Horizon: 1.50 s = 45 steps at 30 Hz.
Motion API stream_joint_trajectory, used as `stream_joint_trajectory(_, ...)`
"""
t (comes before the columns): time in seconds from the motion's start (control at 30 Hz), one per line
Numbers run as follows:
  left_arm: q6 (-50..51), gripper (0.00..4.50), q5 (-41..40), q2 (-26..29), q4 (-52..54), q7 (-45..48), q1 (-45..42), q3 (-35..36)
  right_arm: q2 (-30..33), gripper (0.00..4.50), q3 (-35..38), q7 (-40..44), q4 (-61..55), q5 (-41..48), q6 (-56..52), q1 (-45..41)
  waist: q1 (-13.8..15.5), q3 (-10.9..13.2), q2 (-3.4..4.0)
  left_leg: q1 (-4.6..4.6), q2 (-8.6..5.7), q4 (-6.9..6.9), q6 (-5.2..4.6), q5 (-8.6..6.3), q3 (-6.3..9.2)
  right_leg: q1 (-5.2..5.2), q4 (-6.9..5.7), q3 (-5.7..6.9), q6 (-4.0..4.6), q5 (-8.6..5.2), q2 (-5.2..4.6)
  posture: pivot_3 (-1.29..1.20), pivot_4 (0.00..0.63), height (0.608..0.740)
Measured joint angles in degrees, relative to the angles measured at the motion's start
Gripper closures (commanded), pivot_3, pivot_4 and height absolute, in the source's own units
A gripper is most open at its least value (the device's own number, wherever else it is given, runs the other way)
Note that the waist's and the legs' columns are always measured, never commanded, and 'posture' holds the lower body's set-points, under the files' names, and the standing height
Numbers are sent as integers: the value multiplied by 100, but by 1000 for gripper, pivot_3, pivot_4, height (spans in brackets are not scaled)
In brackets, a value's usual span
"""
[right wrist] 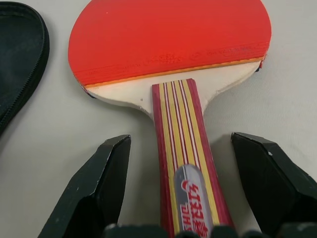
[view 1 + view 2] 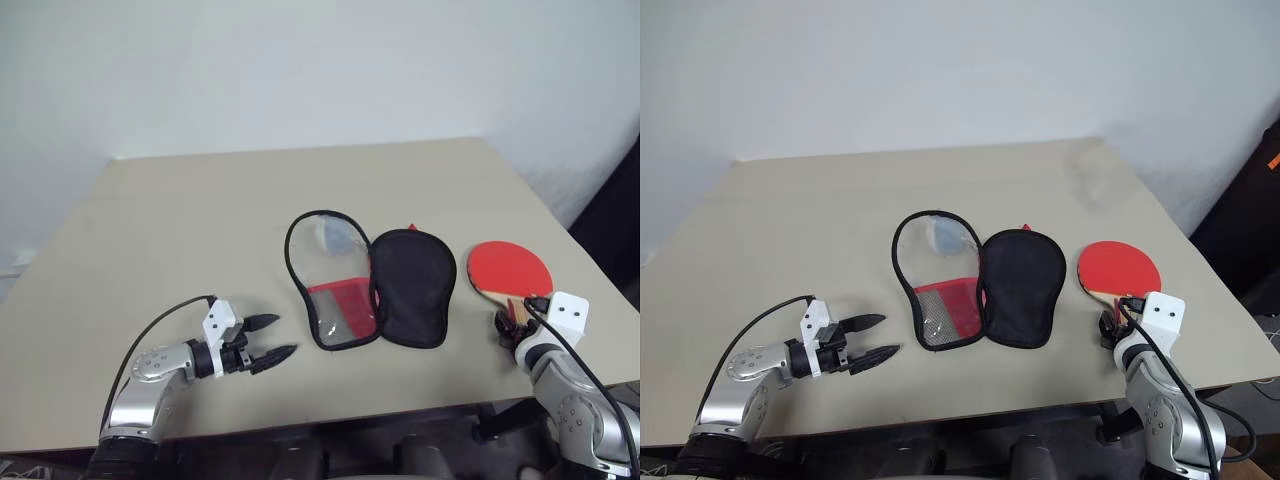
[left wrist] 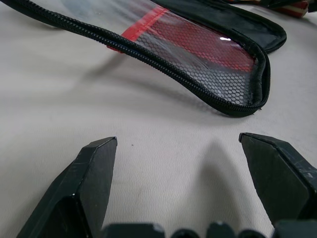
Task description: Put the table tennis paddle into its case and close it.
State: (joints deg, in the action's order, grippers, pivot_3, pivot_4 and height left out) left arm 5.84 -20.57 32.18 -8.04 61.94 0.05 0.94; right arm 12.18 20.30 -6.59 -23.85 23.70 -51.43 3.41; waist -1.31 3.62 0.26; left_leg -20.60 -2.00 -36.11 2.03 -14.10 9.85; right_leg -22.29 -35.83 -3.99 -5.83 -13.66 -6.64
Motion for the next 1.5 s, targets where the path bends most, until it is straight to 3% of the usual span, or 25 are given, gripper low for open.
stream_joint_trajectory(0.17,-8,287,10,-2,132,-69,118,1,2,3294,44,78,102,-43,-61,-116,-4,0,0,1,1,1,0,0,0,0,0,0,0,0,1,0,0,740)
stream_joint_trajectory(0.43,36,287,7,-10,206,-174,158,1,-47,3285,64,96,161,-90,-40,-176,-10,-5,-8,3,1,-1,0,0,-1,1,0,0,0,0,0,0,0,740)
stream_joint_trajectory(0.67,67,287,6,-9,213,-186,157,0,-599,3285,336,-35,-100,176,-18,-805,-17,-2,33,-3,1,5,0,0,-1,-12,-4,-1,-1,1,1,0,0,740)
stream_joint_trajectory(0.9,285,287,6,-7,414,-205,152,-7,-1579,3285,-541,-581,-768,337,-550,-1354,-20,-3,38,-2,4,9,0,0,5,-13,-6,0,0,2,5,0,0,740)
stream_joint_trajectory(1.0,397,287,7,-2,537,-244,173,-7,-1626,3285,-923,-718,-757,264,-955,-1439,15,-4,38,-5,3,7,2,1,6,-11,-2,3,1,2,3,0,0,740)
stream_joint_trajectory(1.5,950,287,-64,175,1330,-324,511,-38,-1686,3285,-1153,-695,-1280,414,-2645,-1297,-97,-2,42,-5,7,14,2,1,8,-18,-4,3,2,1,7,0,0,740)
